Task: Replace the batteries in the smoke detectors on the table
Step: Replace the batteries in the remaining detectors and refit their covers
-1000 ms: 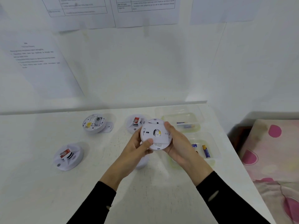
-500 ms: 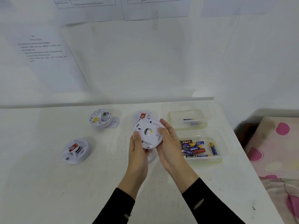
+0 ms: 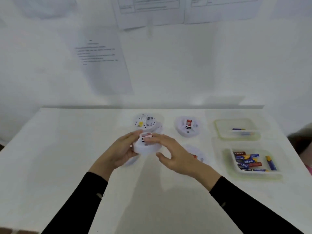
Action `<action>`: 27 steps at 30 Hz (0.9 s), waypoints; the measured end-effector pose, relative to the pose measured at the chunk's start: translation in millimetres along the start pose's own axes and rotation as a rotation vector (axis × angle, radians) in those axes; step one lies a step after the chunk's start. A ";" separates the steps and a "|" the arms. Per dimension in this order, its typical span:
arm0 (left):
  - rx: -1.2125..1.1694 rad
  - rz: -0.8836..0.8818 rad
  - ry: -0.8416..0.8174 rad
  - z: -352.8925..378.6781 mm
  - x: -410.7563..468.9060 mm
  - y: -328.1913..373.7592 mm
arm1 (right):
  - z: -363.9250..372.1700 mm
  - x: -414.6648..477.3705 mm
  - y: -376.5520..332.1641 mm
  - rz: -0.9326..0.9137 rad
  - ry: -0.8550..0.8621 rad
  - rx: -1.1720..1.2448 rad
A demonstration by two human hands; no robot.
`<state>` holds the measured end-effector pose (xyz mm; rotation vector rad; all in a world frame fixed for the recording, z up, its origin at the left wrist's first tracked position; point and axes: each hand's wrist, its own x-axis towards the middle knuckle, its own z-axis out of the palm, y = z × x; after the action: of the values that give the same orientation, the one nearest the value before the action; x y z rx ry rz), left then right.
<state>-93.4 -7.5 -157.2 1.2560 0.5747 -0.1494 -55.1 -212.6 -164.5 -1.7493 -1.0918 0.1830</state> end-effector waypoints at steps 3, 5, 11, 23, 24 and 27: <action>-0.096 0.100 0.124 -44.1 19.7 13.3 | 21.9 26.9 19.7 0.089 0.134 0.021; -0.091 0.152 0.171 -70.4 36.5 20.4 | 31.3 46.6 39.3 0.201 0.270 0.031; -0.092 0.142 0.310 -110.2 83.5 24.3 | 53.0 93.2 92.1 0.630 0.315 0.074; 0.485 0.132 0.622 -136.3 135.8 9.9 | 62.1 114.2 102.6 0.557 0.421 0.021; 0.478 0.195 0.654 -132.7 136.8 11.1 | 57.6 109.1 98.7 0.533 0.462 0.046; 0.588 0.455 0.592 -100.1 139.8 15.8 | 34.1 86.8 80.2 0.490 0.526 0.050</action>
<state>-0.8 118.3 -230.7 1.9941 0.7587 0.4857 22.1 -131.2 -214.8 -1.8493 -0.2720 0.0404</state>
